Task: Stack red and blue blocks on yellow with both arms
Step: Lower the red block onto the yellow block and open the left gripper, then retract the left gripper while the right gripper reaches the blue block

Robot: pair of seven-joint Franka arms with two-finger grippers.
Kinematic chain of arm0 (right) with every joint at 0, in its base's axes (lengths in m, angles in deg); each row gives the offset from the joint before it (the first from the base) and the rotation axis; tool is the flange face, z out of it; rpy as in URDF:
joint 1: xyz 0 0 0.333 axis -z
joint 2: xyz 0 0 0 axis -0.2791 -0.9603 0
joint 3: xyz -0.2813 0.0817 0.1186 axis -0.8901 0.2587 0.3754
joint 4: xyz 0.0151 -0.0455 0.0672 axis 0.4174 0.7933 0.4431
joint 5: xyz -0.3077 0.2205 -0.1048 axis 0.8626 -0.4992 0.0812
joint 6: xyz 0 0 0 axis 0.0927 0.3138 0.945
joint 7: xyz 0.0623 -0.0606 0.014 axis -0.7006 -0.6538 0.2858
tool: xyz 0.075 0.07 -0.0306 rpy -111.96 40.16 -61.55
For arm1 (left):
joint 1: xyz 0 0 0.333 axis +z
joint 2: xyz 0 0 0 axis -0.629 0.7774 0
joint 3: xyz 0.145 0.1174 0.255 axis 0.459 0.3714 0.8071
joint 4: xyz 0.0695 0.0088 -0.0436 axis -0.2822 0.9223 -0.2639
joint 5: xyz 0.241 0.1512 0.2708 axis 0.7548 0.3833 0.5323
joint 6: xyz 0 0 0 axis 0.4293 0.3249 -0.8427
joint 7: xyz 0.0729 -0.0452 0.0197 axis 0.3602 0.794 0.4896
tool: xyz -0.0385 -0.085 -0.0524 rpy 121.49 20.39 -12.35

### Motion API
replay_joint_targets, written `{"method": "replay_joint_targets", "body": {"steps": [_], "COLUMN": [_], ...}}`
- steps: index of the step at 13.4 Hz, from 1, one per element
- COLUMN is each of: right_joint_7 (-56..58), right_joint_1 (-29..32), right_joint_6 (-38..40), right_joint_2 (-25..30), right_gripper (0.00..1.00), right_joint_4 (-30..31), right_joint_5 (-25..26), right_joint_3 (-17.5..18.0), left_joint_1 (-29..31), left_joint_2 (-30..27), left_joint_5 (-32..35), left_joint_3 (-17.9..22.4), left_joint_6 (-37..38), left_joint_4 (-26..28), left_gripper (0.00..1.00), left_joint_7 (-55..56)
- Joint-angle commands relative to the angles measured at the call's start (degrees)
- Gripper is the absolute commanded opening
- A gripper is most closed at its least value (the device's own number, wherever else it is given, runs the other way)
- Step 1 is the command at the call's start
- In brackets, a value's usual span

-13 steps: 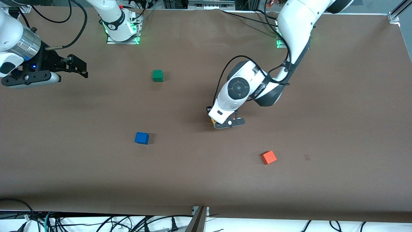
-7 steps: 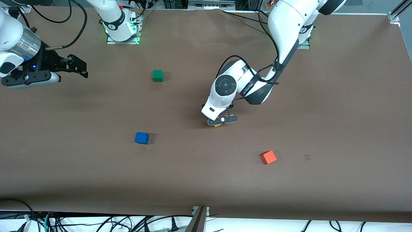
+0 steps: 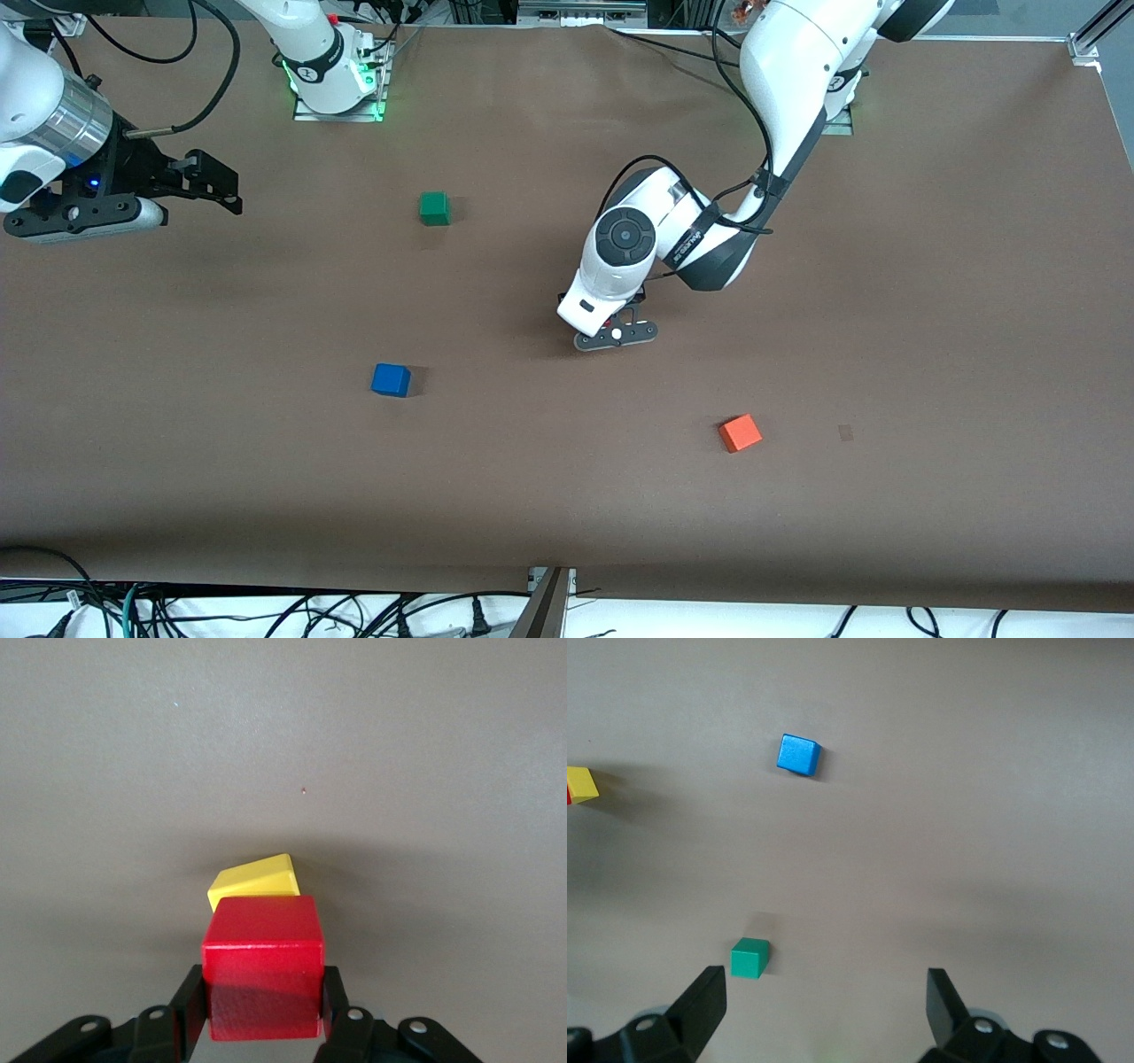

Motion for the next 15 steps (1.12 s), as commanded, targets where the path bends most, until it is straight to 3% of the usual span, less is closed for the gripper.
{"method": "replay_joint_targets", "body": {"steps": [1,2,10,15], "right_joint_7": [-0.01,-0.01,-0.19,-0.54], "right_joint_1": [0.14,0.14,0.06,-0.03], "right_joint_6": [0.62,0.53,0.53,-1.39], "right_joint_2": [0.04,0.04,0.04,-0.13], "right_gripper": [1.00,1.00,1.00,1.00], "right_joint_4": [-0.62,-0.62,-0.53,-0.70], "right_joint_5": [-0.35,-0.35,-0.53,-0.70], "right_joint_3": [-0.01,-0.01,0.08,-0.01], "left_joint_1": [-0.68,-0.60,5.46,12.83], "left_joint_2": [0.91,0.91,-3.91,-10.50], "left_joint_5": [1.73,1.82,2.08,4.01], "left_joint_3": [0.51,0.59,1.12,2.53], "left_joint_6": [0.48,0.48,6.80,13.30], "left_joint_4": [-2.06,-2.06,-4.79,-4.79], "left_gripper": [0.81,1.00,1.00,1.00], "left_joint_7": [0.80,0.36,0.27,-11.93]}}
